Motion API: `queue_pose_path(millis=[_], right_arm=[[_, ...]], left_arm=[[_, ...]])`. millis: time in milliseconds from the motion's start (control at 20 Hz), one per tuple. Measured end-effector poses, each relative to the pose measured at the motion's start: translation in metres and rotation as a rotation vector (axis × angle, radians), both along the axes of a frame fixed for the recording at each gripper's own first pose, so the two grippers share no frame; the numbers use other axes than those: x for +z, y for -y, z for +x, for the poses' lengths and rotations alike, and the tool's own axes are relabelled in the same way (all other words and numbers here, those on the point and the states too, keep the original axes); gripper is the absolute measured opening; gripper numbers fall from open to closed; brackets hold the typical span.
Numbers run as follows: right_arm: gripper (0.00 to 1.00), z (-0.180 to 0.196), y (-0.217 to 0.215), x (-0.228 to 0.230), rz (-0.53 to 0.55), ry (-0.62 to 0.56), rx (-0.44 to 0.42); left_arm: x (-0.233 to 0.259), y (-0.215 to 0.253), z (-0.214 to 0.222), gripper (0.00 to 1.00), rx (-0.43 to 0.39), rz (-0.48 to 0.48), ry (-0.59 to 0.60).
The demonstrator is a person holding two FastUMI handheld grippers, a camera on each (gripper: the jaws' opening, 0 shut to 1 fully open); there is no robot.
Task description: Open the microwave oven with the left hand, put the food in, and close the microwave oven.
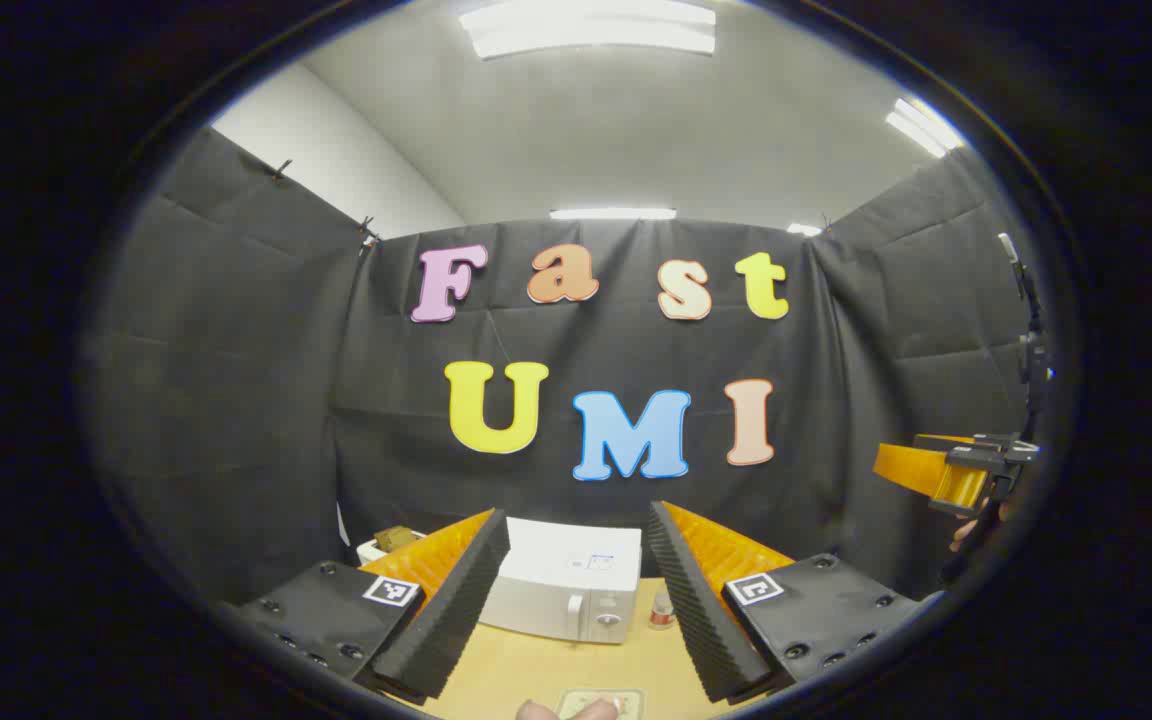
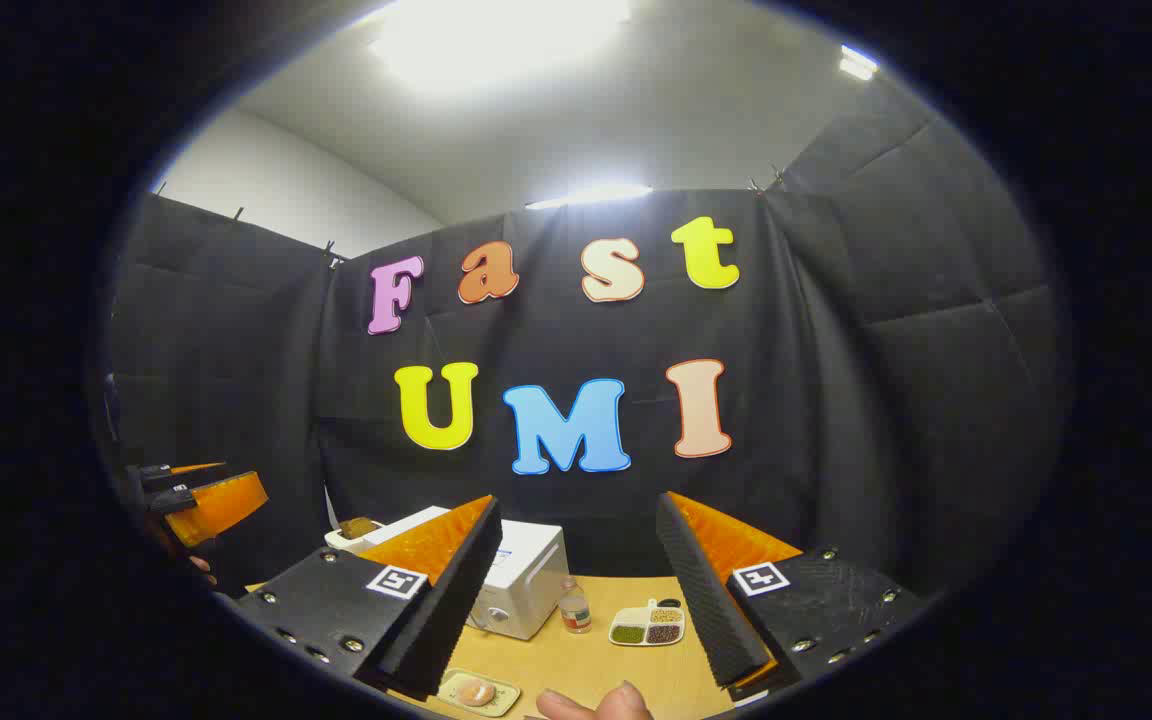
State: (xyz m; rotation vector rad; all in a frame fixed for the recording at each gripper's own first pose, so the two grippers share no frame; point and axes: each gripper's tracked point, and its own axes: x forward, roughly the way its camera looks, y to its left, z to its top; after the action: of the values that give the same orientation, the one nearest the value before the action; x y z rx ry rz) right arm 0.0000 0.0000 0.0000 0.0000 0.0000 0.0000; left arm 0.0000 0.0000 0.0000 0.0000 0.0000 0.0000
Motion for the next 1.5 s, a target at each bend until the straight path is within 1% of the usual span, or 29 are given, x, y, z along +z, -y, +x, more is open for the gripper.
queue_pose_path(millis=[50,100,200,400,600,800,950,1050,1150,1350,1500], right_arm=[[0.95,0.001,0.003,-0.001,0.006,0.0,0.005],[0.95,0.001,0.004,-0.003,0.016,-0.003,0.019],[0.95,0.004,0.009,-0.006,0.027,-0.004,0.036],[0.95,0.007,0.018,-0.002,0.017,0.023,0.054],[0.95,0.004,0.025,0.01,-0.013,0.07,0.04],[0.95,0.007,0.015,0.006,-0.025,0.062,0.056],[0.95,0.007,0.015,0.002,-0.025,0.051,0.026],[0.95,0.012,0.009,-0.004,-0.019,0.033,0.011],[0.95,0.021,0.004,-0.013,-0.023,0.006,-0.019],[0.95,0.043,-0.023,-0.027,0.007,-0.063,-0.075],[0.95,0.059,-0.037,-0.03,-0.03,-0.074,-0.128]], left_arm=[[0.0,0.003,0.0,0.93,0.007,0.011,-0.003],[-0.001,0.012,0.004,0.98,0.009,0.016,-0.008],[-0.001,0.027,0.004,0.96,0.009,0.004,-0.01],[-0.001,0.042,0.001,0.94,0.018,-0.042,-0.013],[0.002,0.043,0.004,0.93,0.025,-0.015,-0.004],[0.008,0.036,0.008,0.94,0.031,-0.001,0.024],[-0.011,0.033,0.012,0.94,0.009,-0.01,0.0],[-0.027,0.021,0.023,0.94,0.0,-0.022,-0.02],[-0.047,0.01,0.035,0.94,-0.01,-0.051,-0.041],[-0.092,-0.019,0.063,0.94,-0.054,-0.094,-0.09],[-0.123,-0.048,0.092,0.94,-0.084,-0.116,-0.104]])
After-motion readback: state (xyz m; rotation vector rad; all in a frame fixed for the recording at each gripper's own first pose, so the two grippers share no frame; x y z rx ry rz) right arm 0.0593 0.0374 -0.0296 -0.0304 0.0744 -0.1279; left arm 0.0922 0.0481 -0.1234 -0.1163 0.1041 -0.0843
